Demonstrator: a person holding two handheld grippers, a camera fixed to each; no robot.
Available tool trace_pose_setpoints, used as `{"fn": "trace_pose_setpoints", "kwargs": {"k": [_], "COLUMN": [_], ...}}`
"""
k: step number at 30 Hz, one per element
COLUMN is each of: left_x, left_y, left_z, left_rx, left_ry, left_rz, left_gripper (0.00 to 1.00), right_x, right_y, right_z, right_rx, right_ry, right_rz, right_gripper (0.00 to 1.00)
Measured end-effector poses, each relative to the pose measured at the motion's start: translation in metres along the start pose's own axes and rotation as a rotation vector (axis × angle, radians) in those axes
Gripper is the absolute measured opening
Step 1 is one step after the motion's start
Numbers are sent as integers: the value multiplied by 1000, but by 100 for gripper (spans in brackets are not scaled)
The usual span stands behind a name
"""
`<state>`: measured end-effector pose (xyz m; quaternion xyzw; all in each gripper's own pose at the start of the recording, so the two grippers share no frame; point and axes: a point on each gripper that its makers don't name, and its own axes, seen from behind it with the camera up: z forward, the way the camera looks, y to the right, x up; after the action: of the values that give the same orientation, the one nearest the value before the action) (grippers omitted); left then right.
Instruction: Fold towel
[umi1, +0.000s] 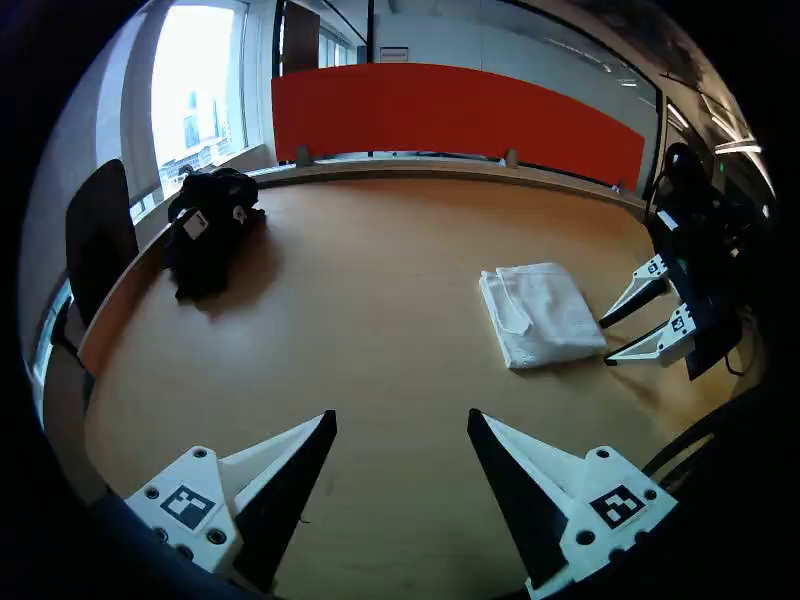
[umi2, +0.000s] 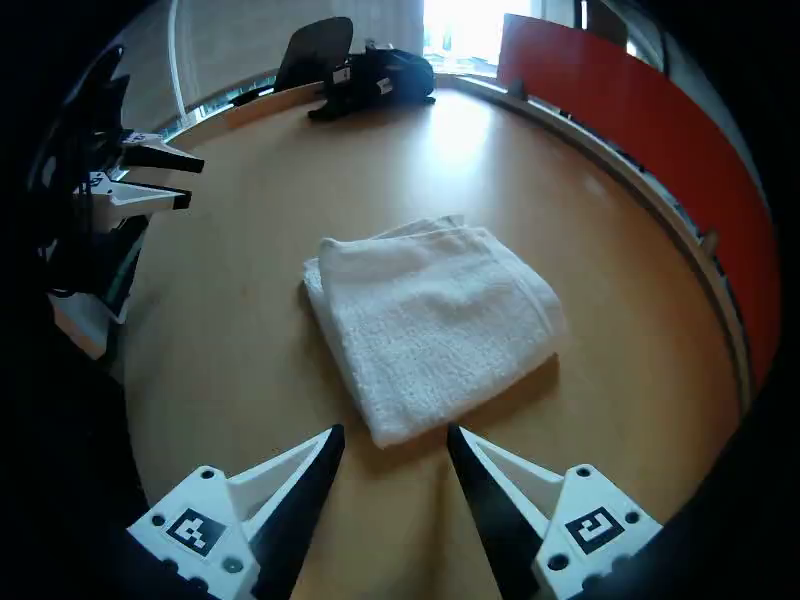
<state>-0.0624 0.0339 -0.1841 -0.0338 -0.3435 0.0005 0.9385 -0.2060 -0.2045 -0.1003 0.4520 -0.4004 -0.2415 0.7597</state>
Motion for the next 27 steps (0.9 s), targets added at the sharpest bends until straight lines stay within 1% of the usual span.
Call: {"fn": "trace_pose_setpoints", "kwargs": {"k": [5,9,13,17,23,27], "left_x": [0,0,1,0,1,1], "left_y": [-1,-1,-1,-1,-1,0], "left_z": [0,0,0,1,1,2], "left_rx": [1,2,1,0,-1,-3], "left_ry": [0,1,1,0,-1,0], "left_rz": [-1,-4,-6,-6,-6,-3], "left_gripper": [97,98,98,98,98,98], "right_x": [-1,-2,-3,-4,-4,-1], "right_y": [-1,-1,0,-1,1,2], "right_z": [3,5,5,4,3,2], "right_rx": [-6,-9,-13,-12,-20,-22], "right_ry": [-7,-18,-18,-19,-14,-4], "right_rz": [16,40,54,62,71,69], "right_gripper": [64,60,45,26,10,6]}}
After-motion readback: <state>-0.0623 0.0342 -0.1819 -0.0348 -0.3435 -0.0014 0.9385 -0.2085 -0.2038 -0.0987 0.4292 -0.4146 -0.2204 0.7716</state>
